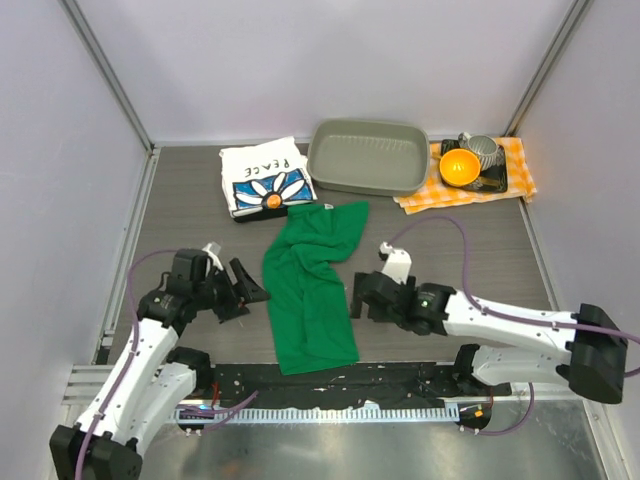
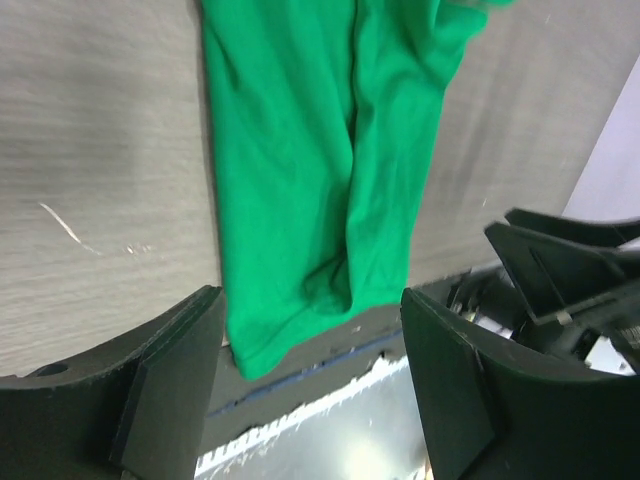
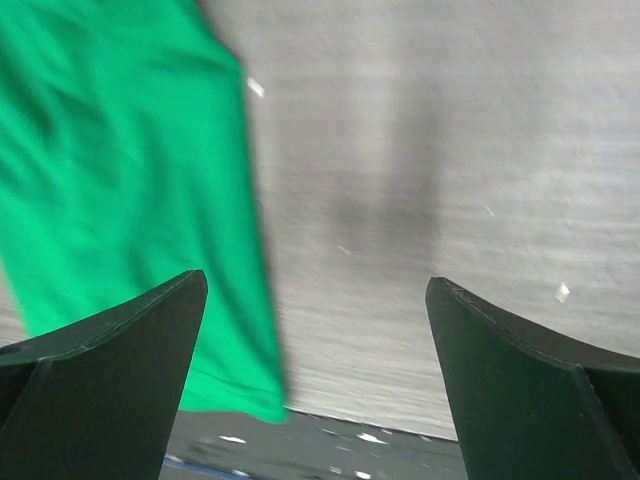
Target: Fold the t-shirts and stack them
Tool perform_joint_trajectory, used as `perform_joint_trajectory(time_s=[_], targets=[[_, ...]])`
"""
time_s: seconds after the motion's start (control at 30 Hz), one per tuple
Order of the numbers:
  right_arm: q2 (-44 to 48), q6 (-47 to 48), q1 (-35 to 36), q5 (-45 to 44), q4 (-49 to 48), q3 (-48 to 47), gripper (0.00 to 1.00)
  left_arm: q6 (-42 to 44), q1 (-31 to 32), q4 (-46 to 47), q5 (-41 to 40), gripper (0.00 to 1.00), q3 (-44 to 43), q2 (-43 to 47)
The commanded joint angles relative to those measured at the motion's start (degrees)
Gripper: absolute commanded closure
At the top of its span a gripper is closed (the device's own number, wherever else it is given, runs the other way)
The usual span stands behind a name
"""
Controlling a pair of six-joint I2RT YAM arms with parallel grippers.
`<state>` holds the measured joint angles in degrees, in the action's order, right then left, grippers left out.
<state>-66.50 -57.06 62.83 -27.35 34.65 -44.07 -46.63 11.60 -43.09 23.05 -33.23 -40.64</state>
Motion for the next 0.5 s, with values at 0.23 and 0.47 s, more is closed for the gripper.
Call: perform_joint_trajectory(time_s=[0.23,0.47], targets=[[11.22,-4.81,2.65,7.92,-10.63,16.12,0.08,-17.25,16.17,11.79,-1.96,0.31,12.39,-0.75],[2.96,-6.40,4.41,14.52,-21.10,17.71,0.09,-21.48,21.09,18.65,-1.69,0.37,16.80,-4.97]])
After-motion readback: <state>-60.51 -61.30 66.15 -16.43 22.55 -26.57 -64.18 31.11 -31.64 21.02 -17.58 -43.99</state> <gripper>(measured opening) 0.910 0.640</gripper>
